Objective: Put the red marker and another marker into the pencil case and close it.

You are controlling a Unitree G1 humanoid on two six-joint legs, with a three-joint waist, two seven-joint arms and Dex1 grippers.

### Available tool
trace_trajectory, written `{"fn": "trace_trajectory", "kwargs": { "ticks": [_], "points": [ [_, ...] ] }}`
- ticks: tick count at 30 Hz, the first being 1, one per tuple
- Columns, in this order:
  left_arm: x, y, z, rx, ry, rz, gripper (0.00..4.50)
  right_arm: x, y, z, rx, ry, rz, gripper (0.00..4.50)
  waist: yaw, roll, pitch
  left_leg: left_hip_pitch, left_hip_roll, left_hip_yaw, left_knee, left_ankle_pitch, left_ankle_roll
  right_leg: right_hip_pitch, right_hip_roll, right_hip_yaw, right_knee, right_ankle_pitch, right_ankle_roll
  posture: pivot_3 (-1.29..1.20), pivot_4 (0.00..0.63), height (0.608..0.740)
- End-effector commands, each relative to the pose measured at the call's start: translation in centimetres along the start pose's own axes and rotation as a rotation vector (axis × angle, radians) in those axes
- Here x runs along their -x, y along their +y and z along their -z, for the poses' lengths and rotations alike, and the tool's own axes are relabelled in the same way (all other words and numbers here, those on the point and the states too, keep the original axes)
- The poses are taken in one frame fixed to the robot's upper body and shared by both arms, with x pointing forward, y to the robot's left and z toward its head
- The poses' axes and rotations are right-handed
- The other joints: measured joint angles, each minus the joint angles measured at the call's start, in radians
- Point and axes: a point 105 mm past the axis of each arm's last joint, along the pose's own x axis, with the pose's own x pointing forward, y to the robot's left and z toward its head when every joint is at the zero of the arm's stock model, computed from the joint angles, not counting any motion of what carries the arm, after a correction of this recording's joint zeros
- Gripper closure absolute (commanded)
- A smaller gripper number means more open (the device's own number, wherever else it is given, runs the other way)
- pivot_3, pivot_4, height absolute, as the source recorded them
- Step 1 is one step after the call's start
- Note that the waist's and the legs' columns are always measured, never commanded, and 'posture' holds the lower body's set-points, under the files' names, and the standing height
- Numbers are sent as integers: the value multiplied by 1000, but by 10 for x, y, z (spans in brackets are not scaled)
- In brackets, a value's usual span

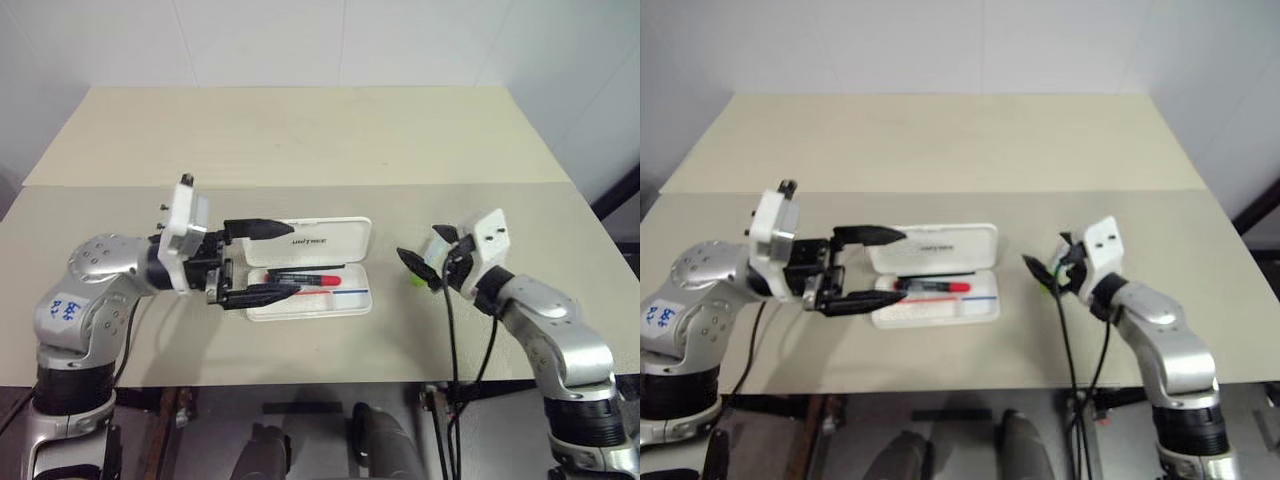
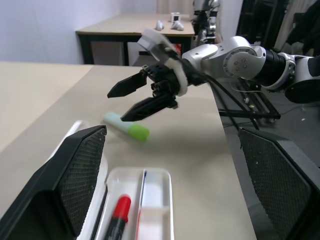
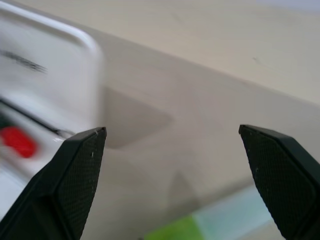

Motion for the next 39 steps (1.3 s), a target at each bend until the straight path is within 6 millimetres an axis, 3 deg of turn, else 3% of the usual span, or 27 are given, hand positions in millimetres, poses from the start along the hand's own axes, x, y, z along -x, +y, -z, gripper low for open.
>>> {"fn": "trace_trajectory", "kwargs": {
  "ticks": [1,8,21,30,39],
  "points": [
    [11,-6,-6,-75,14,-5,12,-1,-12,13,-29,82,129,0,0,0,0,0,0,0,0,0,0,0,0,0,0,0,0,0,150,740],
    [17,-10,-8,-95,12,-25,12,1,-24,38,-84,212,269,0,0,0,0,-1,0,0,-1,-1,2,0,0,0,-1,0,1,0,150,740],
    [22,-16,-7,-85,11,-36,12,5,-22,42,-133,252,334,0,2,0,-1,-1,0,-1,-2,-1,3,1,0,-1,-2,0,0,0,150,740],
    [24,-19,-8,-82,1,-32,12,17,-16,64,-177,363,358,0,2,0,-1,-2,0,-1,-3,-2,4,1,0,-1,-4,0,0,0,150,740],
    [24,-19,-8,-84,0,-35,12,10,-7,55,-172,353,317,0,0,-1,-1,-1,1,-1,-3,-3,4,1,1,-2,-4,0,0,0,150,740]
  ]
}}
